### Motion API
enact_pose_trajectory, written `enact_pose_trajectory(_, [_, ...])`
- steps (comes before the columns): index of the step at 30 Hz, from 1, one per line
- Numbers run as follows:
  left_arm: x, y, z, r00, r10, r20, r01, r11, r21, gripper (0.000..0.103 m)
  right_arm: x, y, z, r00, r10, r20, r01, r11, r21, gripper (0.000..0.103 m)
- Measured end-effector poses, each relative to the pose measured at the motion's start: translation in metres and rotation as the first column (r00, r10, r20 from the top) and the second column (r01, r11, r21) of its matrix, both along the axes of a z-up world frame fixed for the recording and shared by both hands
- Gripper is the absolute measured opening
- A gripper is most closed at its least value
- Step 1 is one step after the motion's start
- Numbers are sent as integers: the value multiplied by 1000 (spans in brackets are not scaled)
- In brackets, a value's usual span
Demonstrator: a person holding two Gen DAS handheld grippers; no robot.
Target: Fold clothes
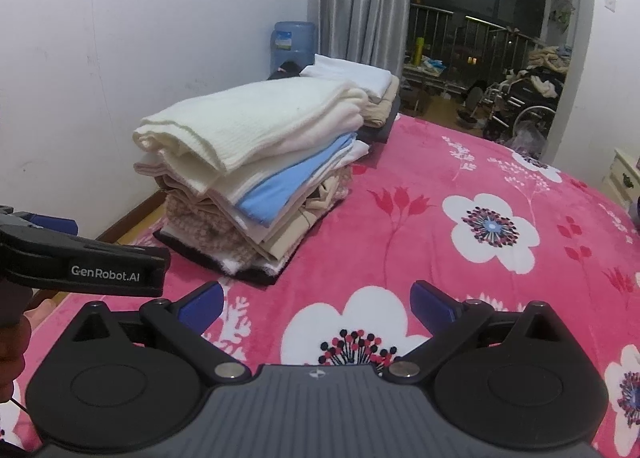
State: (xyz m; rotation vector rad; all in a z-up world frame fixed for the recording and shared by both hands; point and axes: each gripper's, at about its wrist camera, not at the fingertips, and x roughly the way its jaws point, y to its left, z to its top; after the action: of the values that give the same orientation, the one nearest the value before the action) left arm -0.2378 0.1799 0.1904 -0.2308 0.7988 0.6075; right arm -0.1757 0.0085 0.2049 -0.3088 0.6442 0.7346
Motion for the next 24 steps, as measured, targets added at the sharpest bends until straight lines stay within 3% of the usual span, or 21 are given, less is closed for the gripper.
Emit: enact_pose_trajectory(24, [-1, 8, 3, 1000, 23, 0, -23, 1000, -5, 103, 3, 5, 0, 1000, -17, 5, 17, 999, -41, 102])
